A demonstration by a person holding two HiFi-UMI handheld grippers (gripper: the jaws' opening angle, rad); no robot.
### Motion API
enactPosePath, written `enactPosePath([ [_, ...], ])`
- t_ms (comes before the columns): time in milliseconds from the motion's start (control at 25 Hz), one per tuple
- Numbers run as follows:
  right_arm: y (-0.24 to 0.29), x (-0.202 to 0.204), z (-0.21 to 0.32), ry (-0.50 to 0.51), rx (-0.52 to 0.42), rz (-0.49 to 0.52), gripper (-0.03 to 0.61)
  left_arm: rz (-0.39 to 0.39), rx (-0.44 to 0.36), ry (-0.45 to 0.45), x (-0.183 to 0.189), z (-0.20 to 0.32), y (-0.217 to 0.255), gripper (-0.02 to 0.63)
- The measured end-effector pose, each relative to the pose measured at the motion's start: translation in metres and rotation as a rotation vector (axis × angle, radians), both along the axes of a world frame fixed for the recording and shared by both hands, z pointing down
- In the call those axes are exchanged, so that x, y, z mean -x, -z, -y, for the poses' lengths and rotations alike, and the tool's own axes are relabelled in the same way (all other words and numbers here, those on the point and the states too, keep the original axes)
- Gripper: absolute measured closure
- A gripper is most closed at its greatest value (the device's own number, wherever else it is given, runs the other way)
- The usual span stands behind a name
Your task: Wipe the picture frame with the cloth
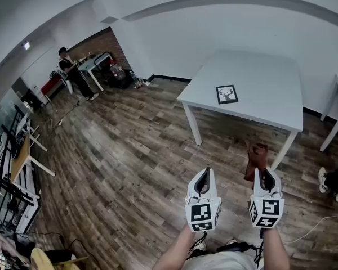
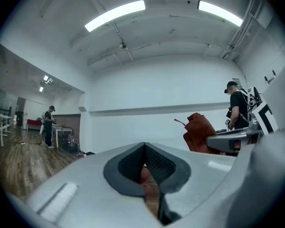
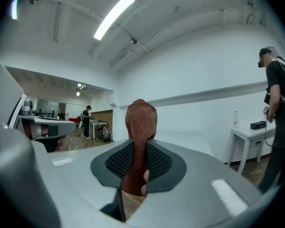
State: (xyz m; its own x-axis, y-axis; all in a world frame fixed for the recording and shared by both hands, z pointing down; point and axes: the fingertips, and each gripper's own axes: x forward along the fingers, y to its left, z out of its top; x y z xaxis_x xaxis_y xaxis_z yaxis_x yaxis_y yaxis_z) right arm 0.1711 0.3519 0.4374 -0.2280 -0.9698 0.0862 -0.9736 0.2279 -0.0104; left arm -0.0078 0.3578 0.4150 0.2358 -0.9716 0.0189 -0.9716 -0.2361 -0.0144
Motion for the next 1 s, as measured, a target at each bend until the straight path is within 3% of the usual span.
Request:
enactPosePath([
  [320, -0.009, -0.032, 0.018, 0.038, 0.010, 0.015, 0.489, -0.009, 0.002, 0.027, -0.034, 0.015, -0.004, 0.614],
  [600, -0.015, -0.039, 0.047, 0.044, 0.032, 0.003, 0.489, -0.014, -0.007, 0.031, -0.043, 0.045, -0.004, 0.614],
  [1000, -0.011, -0.012, 0.149, 0.037, 0.017, -0.043, 0.489, -0.039, -0.025, -0.003, -0.016, 0.155, -0.008, 0.614],
])
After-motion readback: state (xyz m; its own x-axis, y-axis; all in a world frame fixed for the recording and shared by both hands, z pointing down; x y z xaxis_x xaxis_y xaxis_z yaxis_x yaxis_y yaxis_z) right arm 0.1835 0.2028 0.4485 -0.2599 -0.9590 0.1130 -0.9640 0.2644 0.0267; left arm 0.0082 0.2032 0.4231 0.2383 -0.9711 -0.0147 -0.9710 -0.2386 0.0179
